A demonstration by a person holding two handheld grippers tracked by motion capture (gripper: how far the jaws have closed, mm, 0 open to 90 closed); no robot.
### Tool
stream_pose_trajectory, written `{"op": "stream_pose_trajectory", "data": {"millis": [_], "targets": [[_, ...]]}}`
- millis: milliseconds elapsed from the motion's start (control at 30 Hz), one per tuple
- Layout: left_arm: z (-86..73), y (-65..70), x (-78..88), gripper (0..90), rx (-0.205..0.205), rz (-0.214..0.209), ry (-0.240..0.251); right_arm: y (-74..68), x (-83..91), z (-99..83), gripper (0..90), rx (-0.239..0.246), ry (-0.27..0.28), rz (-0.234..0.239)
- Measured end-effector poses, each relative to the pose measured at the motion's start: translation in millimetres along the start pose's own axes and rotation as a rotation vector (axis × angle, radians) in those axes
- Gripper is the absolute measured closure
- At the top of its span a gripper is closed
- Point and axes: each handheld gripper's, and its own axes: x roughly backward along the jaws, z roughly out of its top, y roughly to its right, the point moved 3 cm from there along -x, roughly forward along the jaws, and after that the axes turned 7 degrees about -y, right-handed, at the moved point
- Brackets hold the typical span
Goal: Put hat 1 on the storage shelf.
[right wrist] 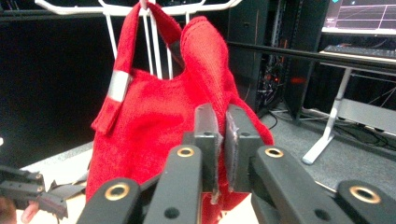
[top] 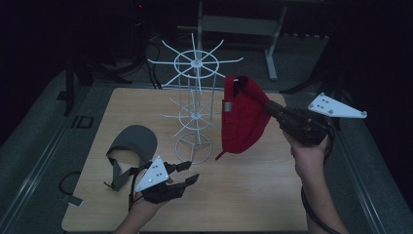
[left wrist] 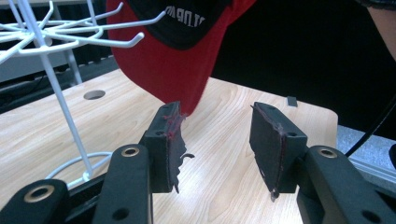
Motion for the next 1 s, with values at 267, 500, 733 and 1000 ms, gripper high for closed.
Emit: {"op": "stream_pose_trajectory", "data": {"millis": [267, 500, 733, 1000], "targets": [[-5.2, -4.0, 8.1, 54.1, 0.013, 0.018, 0.000, -3.5, 14.9, -13.6, 58.1, 0.018, -0.007, 0.039], [-9.6, -10.0, 18.6, 54.1, 0.023, 0.051, 0.010, 0.0, 30.8, -38.1, 39.7, 0.003, -0.030, 0.009], [-17.5, -17.3, 31.0, 54.1, 0.043, 0.078, 0.019, 10.1, 34.7, -78.5, 21.5, -0.045, -0.082, -0.021], [-29.9, -23.9, 39.7, 54.1, 0.060, 0.110, 0.007, 21.6, 25.3, -127.4, 14.5, -0.080, -0.151, -0.027]]}}
